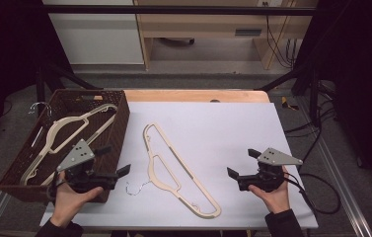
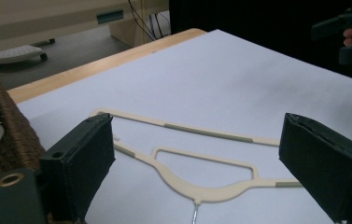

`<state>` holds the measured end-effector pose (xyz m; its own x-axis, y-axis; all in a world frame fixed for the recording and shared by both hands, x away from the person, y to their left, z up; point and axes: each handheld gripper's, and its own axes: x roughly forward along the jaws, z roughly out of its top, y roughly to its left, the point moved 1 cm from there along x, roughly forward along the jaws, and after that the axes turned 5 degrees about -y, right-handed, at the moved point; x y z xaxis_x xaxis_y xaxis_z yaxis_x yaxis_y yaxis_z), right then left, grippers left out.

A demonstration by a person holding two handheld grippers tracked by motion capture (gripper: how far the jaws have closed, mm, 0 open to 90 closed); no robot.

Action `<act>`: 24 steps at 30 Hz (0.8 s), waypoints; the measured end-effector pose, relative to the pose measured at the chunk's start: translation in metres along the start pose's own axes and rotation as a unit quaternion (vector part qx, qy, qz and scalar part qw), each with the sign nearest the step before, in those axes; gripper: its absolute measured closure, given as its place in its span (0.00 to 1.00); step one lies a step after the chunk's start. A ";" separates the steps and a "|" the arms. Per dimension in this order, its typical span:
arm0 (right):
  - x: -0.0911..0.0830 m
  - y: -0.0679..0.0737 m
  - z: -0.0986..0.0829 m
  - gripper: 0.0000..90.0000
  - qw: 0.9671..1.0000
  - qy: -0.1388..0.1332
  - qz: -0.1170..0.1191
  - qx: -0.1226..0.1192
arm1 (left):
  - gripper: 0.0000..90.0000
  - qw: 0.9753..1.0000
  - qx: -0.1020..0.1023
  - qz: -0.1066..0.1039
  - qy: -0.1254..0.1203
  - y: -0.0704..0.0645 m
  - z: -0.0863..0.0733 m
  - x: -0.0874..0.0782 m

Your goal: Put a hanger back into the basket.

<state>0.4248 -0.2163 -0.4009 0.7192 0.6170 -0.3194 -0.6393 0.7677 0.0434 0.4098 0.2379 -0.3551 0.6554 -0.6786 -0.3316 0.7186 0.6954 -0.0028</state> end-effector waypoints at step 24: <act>0.006 0.006 -0.006 0.05 1.000 0.022 0.019 -0.007 | 0.34 0.987 0.010 -0.028 0.156 -0.026 -0.064 0.068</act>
<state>0.4232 -0.2090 -0.4083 0.6812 0.6379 -0.3594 -0.6708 0.7404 0.0427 0.4215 0.1886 -0.4376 0.5136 -0.6080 -0.6054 0.7579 0.6523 -0.0121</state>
